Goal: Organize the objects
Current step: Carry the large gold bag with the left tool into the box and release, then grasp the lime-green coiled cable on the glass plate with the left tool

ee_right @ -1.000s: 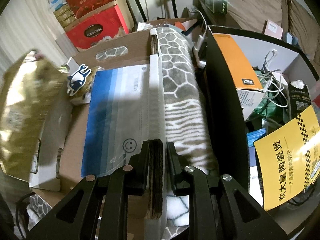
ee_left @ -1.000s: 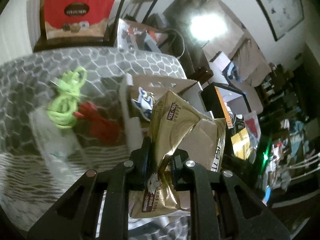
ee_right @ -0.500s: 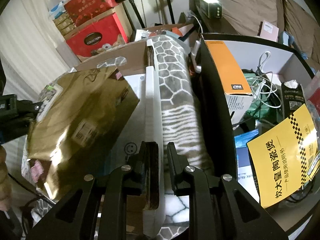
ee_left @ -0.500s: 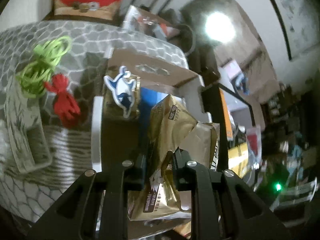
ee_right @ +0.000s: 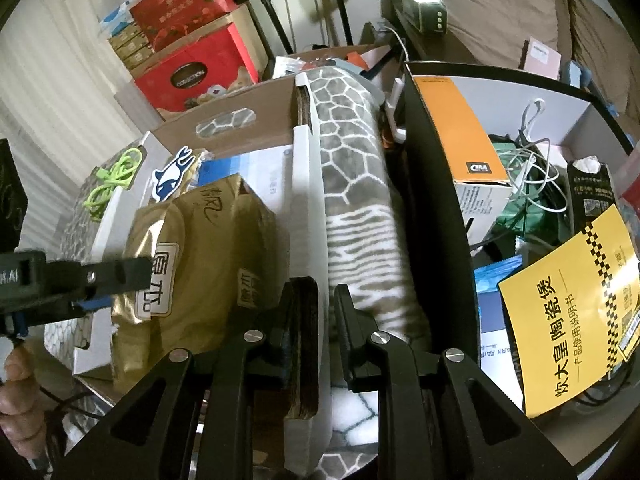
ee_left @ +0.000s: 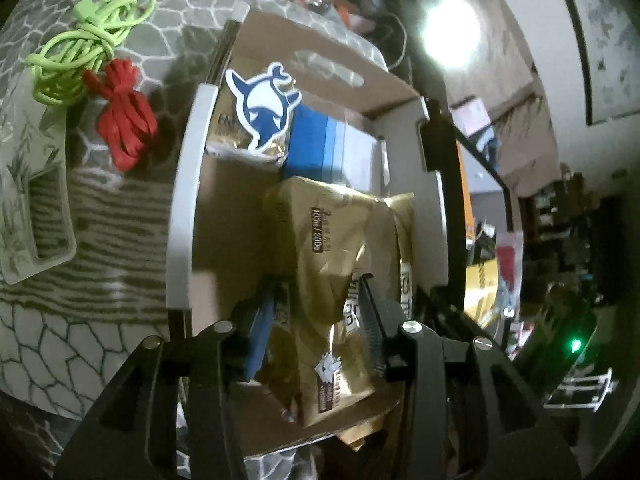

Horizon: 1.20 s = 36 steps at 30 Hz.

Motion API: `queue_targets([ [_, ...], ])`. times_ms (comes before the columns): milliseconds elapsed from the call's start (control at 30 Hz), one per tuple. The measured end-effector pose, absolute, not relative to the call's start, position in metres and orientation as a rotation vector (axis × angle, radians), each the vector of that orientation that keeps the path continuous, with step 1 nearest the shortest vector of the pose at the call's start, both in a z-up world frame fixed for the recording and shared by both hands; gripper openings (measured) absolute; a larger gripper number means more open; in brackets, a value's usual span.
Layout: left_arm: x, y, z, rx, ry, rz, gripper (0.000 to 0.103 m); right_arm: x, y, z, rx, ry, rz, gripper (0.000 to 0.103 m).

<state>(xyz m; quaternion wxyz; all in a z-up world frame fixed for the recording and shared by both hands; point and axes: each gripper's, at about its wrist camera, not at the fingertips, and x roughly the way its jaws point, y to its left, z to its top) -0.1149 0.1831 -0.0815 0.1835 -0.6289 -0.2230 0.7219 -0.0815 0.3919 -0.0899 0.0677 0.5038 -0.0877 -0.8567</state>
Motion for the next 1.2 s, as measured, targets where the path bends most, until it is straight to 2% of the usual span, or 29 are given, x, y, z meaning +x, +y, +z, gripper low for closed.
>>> queue_targets([
  [133,-0.114,0.186,-0.08,-1.764,-0.647,2.011,0.037,-0.08,0.389,-0.091,1.517,-0.246,-2.586,0.016],
  [233,-0.114,0.202,-0.078,-1.745,-0.576,1.998,0.038,-0.079,0.39,-0.091,1.521,-0.24,-2.587,0.015],
  [367,-0.115,0.207,-0.081,-1.756,-0.545,2.002,0.039,-0.08,0.395,-0.092,1.525,-0.322,-2.581,0.018],
  [467,-0.116,0.206,-0.08,-1.754,-0.541,1.981,0.041,-0.08,0.397,-0.091,1.524,-0.327,-2.592,0.02],
  [533,-0.117,0.201,-0.077,-1.752,-0.547,1.963,0.045,-0.08,0.397,-0.091,1.52,-0.32,-2.593,0.02],
  [633,-0.117,0.189,-0.063,-1.706,-0.562,1.935,0.053,-0.08,0.398,-0.092,1.516,-0.323,-2.588,0.02],
  [800,-0.113,0.169,-0.023,-1.574,-0.444,1.983,0.067,-0.081,0.399,-0.092,1.514,-0.322,-2.588,0.02],
  [1033,-0.112,0.113,0.006,-1.448,-0.347,2.14,0.071,-0.081,0.399,-0.089,1.508,-0.328,-2.594,0.021],
  [1200,-0.125,0.058,-0.016,-1.502,-0.249,2.364,0.071,-0.082,0.399,-0.088,1.509,-0.316,-2.594,0.021],
])
